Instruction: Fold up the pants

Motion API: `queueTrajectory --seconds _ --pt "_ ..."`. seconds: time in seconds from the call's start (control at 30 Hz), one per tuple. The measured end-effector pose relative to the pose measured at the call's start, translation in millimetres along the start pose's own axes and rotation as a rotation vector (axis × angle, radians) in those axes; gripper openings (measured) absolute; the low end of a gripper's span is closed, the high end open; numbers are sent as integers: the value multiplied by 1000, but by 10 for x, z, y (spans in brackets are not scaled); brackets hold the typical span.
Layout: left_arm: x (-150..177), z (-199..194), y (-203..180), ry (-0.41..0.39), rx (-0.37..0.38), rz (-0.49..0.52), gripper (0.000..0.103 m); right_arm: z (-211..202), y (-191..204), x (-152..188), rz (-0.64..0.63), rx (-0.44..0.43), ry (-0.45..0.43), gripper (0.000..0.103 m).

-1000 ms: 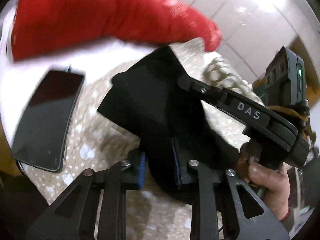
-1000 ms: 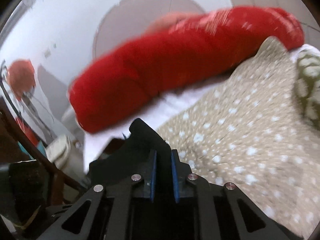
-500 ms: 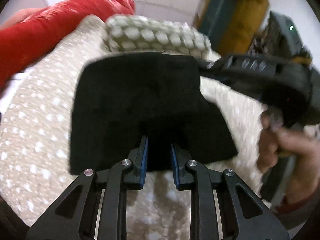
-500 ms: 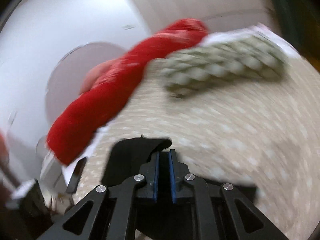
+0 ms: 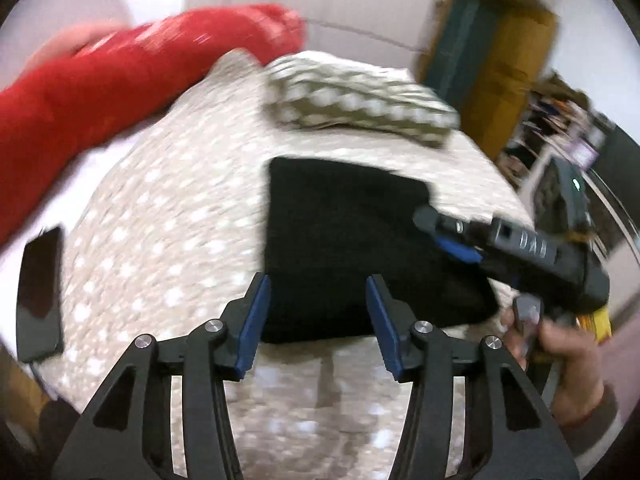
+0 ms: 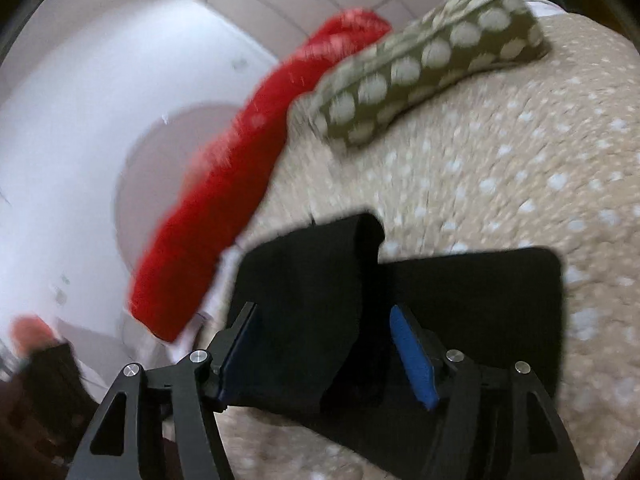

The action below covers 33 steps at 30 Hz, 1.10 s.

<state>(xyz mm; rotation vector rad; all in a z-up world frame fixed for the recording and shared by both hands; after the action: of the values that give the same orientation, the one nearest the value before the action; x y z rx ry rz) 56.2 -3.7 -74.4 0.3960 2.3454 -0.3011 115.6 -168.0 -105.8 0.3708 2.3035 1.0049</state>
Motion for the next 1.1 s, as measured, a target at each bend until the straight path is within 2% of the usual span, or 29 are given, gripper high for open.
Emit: queueTrajectory --seconds 0.07,0.1,0.13,0.2,0.37,0.4,0.43,0.6,0.63,0.7,0.73,0.83,0.97,1.07,1.1 --pt "39 58 108 13 1 -40 49 139 35 44 -56 53 -23 48" --pt "53 54 173 18 -13 -55 49 174 83 66 -74 45 -19 28" --pt "56 32 214 18 -27 -60 49 205 133 103 -74 19 -1 15" --pt "0 -22 246 2 -42 -59 49 111 290 123 -84 -45 -8 13" --pt "-125 -147 204 -44 -50 -45 49 -525 426 10 -170 -40 -116 12" --pt "-124 -111 164 -36 -46 -38 49 -667 361 -18 -171 -13 -137 12" --pt "-111 -60 124 -28 -44 -34 49 -757 215 -45 -175 52 -145 12" --pt "-31 242 -138 51 -30 11 49 -718 -623 -107 -124 385 -140 11" --pt "-26 263 -173 59 -33 26 49 -757 -740 -89 -110 421 -131 11" --pt "-77 262 -209 45 -51 54 49 -851 -713 -91 -87 343 -143 11" --pt "-101 263 -204 41 -59 57 49 -964 -631 -119 -86 312 -178 12" --pt "-234 296 -178 29 -70 53 49 -1069 -309 -194 -153 266 -214 12" --pt "-454 443 -151 16 -112 72 49 -758 134 -94 -244 183 -135 12" --pt "-512 652 -107 48 -135 75 49 -466 168 -53 -253 190 -97 12" --pt "-508 728 -91 67 -146 75 49 -366 132 -69 -261 217 -86 12"
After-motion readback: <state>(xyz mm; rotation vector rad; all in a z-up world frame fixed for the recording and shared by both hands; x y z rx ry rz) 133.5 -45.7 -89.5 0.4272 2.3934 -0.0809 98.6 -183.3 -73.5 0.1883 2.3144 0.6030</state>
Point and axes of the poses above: each gripper's, at about its wrist camera, not at the fingertips, and z roughly the way its jaws point, y to its left, x to its underside, the point moved 10 cm from there along z, roughly the way its jaws point, and after that the axes turned 11 degrees about z, right-handed, at the moved point
